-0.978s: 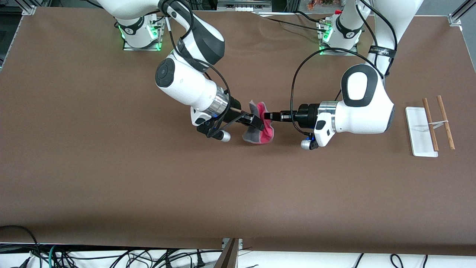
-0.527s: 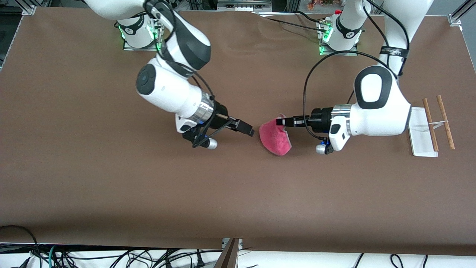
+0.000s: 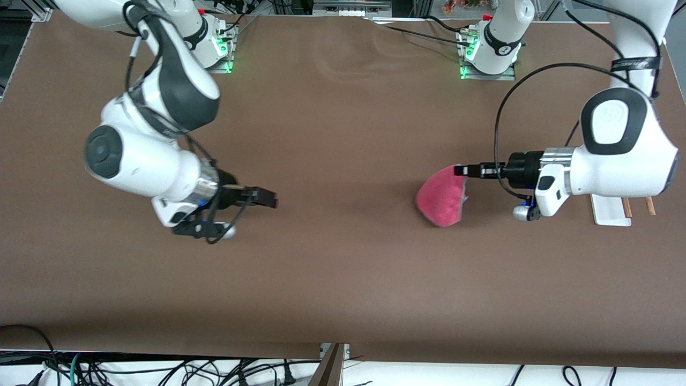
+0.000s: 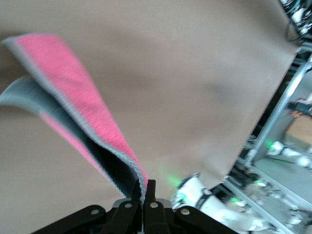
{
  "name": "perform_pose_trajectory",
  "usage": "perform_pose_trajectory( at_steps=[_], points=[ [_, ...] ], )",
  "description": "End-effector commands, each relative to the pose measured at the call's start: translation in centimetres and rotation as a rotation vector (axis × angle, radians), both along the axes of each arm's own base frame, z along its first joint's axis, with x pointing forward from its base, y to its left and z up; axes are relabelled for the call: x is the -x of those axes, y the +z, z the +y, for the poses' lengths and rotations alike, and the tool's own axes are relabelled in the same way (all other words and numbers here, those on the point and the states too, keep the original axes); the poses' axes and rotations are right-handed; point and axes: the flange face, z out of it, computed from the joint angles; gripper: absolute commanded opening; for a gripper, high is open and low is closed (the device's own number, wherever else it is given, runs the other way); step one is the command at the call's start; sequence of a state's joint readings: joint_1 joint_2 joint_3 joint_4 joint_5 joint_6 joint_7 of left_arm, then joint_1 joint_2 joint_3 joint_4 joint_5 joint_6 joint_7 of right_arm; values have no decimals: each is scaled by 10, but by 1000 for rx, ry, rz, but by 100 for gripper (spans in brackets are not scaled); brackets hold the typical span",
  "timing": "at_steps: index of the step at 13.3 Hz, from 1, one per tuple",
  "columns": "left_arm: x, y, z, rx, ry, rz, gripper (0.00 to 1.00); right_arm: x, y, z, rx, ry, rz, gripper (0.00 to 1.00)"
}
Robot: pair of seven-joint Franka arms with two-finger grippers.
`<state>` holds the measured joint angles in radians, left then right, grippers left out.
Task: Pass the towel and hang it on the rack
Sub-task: 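Carry the towel with the left gripper over the wooden rack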
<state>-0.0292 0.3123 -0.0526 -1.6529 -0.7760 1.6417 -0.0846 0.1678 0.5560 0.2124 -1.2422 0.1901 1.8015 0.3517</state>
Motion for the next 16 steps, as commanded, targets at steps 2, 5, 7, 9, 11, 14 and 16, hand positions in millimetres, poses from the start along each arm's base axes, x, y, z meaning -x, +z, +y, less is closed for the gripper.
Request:
perform_pose_trajectory(
  at_steps=[2, 5, 7, 9, 11, 14, 16],
  points=[
    [12, 23, 55, -46, -139, -117, 0, 8, 28, -123, 100, 178, 4, 100],
    [13, 29, 102, -109, -150, -105, 0, 32, 57, -200, 183, 212, -6, 100],
    [16, 38, 157, -143, -123, -78, 0, 46, 77, -211, 229, 214, 5, 100],
    [16, 33, 202, -157, -125, -61, 0, 60, 117, -243, 337, 181, -36, 100],
    [16, 24, 248, -217, -200, -97, 0, 65, 131, -258, 358, 159, -58, 100],
    [26, -8, 312, -223, -268, -117, 0, 74, 149, -282, 360, 120, -72, 100],
    [28, -18, 360, -209, -294, -170, 0, 78, 149, -283, 365, 155, -59, 100]
  ],
)
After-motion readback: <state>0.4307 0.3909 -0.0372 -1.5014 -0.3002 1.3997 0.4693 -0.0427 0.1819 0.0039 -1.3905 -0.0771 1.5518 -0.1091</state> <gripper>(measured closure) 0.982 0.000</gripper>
